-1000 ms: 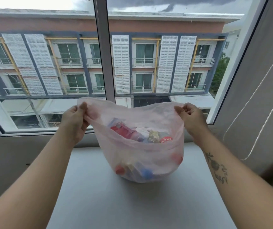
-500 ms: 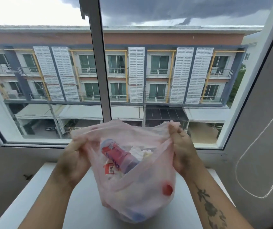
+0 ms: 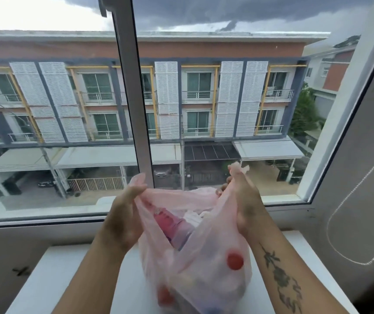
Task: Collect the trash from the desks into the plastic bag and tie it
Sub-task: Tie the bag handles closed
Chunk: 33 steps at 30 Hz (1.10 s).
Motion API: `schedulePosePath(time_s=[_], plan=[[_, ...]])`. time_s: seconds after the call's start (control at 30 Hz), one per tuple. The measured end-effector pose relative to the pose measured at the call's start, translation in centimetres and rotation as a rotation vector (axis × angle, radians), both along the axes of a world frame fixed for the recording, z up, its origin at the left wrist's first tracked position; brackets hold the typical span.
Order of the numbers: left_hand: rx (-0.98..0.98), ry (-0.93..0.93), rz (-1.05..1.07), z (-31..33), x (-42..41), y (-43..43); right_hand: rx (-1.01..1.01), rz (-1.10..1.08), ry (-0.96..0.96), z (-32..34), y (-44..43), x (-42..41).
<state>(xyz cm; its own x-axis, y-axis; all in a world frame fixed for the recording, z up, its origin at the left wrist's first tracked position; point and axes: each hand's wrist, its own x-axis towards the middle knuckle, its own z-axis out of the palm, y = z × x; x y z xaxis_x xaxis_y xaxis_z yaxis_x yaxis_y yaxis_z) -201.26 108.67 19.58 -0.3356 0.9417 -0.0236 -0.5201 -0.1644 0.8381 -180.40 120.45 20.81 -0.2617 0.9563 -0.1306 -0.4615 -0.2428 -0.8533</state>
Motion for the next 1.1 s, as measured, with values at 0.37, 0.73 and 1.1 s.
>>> schedulePosePath(time_s=[0.37,0.73,1.1], plan=[[-0.125,0.078,0.297,-2.4,-1.5,1.8,0.133,-0.204,0.023,-1.2,0.1,0.2],[-0.045,0.041,-0.123,-2.3,-3.0,0.2,0.16,-0.047,-0.155,-1.3,1.2,1.9],[0.046,-0.089,0.035,-3.4,-4.2,0.7,0.027,-0.424,-0.124,-1.5,2.7,3.1]])
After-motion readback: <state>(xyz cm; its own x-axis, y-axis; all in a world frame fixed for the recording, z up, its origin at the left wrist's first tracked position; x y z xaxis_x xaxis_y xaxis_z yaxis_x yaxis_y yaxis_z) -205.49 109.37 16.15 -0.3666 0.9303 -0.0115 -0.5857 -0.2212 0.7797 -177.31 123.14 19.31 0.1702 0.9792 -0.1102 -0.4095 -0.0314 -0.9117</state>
